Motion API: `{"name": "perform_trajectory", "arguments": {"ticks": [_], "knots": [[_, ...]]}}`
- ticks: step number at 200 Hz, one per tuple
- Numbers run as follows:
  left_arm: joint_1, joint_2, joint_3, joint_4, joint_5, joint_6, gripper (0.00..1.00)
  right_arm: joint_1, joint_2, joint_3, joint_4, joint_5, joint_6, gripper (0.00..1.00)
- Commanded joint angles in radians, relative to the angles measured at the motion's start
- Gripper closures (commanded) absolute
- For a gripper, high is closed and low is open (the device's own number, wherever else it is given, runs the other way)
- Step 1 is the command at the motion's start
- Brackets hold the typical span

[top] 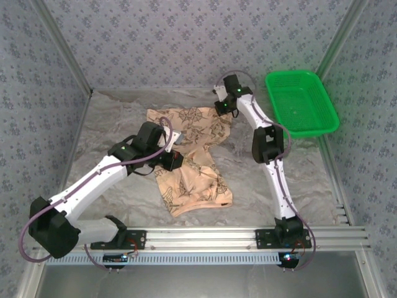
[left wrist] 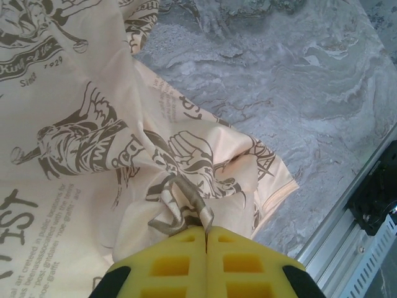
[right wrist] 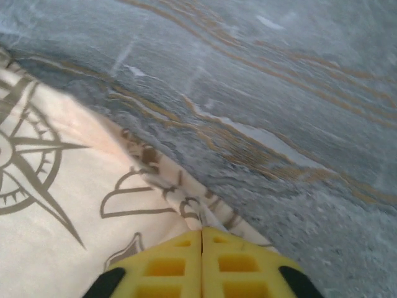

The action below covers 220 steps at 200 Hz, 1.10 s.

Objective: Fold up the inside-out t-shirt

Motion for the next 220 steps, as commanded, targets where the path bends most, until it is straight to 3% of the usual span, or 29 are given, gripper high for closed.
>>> {"name": "perform_trajectory", "arguments": {"ticks": [1,53,111,165,220], "knots": [[0.015,-0.047,0.054,-0.059,-0.049,0.051,1.0,-0.029,-0.023,0.028,-0.031,-0.082,0.049,1.0],[0.044,-0.108,0.195,-0.202,-0.196,0.292,1.0,-0.062,-0.23,-0.086,0.064,-0.054,0.091,1.0],[0.149,-0.122,0.449,-0.244,-0.407,0.589,1.0,-0.162,-0.627,-0.362,0.211,-0.083,0.371,1.0],[0.19,-0.082,0.698,-0.229,-0.372,0.768,1.0,-0.176,-1.115,-0.735,0.414,0.087,0.478,1.0],[0.205,-0.117,0.731,-0.223,-0.3,0.823,1.0,-0.154,-1.576,-1.023,0.458,0.251,0.471,1.0]]}}
